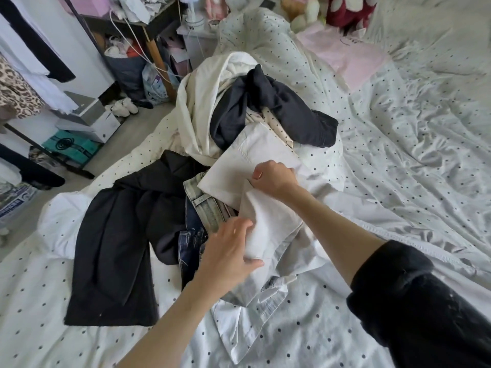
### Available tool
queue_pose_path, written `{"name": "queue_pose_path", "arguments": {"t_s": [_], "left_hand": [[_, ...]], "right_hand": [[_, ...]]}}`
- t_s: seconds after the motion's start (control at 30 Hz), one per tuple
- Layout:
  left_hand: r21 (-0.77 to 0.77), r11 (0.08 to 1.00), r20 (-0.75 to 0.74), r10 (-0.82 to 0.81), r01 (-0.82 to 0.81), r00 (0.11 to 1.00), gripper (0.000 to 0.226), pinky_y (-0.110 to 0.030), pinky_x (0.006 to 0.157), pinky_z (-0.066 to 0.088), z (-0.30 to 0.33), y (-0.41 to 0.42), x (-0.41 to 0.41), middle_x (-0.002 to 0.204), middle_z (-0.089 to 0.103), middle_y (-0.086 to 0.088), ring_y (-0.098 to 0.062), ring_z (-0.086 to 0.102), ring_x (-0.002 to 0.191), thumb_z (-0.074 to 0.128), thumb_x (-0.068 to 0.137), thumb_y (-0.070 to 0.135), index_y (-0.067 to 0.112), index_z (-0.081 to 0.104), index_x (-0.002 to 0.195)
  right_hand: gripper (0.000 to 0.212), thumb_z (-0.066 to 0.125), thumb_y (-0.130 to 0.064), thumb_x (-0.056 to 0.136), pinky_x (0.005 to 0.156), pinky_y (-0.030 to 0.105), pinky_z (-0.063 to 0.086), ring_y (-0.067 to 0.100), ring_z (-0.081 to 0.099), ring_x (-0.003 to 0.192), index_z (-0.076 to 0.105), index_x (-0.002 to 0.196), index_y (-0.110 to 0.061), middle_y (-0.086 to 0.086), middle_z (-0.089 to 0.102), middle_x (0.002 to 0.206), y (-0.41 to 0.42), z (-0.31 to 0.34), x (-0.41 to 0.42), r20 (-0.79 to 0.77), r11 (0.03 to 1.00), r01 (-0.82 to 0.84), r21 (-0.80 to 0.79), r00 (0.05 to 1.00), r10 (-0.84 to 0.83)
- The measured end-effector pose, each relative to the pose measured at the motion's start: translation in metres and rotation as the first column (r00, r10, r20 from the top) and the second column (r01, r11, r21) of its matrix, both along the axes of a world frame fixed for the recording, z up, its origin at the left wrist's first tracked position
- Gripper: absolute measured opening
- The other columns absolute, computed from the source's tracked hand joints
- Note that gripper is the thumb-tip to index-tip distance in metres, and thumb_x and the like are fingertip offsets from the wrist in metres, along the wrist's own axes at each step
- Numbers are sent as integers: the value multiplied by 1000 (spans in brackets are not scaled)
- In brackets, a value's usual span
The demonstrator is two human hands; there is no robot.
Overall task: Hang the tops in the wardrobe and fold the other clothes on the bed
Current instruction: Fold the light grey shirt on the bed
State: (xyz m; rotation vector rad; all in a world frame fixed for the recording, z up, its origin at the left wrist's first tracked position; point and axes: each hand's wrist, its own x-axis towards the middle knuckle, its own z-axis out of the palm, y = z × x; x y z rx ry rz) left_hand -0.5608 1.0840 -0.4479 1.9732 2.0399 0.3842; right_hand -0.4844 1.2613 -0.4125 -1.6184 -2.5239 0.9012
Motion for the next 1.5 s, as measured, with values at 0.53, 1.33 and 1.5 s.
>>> {"name": "queue_pose_path", "arguments": {"t_s": [0.53, 1.33, 1.5], "left_hand": [[-442, 847, 844, 504, -295, 183, 17, -26, 72, 57, 25, 36, -80, 97, 68, -11, -18, 68, 86, 61, 87, -1, 6, 60, 103], [333, 917, 179, 166, -219, 970, 4, -27, 56, 49, 24, 59, -44, 92, 59, -2, -18, 62, 73, 61, 88, 6, 8, 59, 91], [76, 989, -242, -105, 127, 965, 80, -40, 88, 47, 14, 51, -44, 135, 48, -9, -22, 55, 112, 81, 62, 36, 27, 36, 128]], "right_hand": [[14, 59, -12, 85, 88, 39, 45, 24, 59, 95, 73, 85, -16, 4, 66, 95, 1, 33, -16, -269, 929, -367, 54, 890, 368], [35, 54, -6, 82, 99, 50, 39, 22, 52, 113, 69, 98, -33, -8, 58, 107, 98, 16, -3, -211, 998, -59, 14, 976, 61], [12, 67, -17, 80, 98, 50, 40, 19, 53, 102, 70, 87, -27, -9, 57, 90, 102, 24, -13, -243, 999, -34, 23, 969, 38]]}}
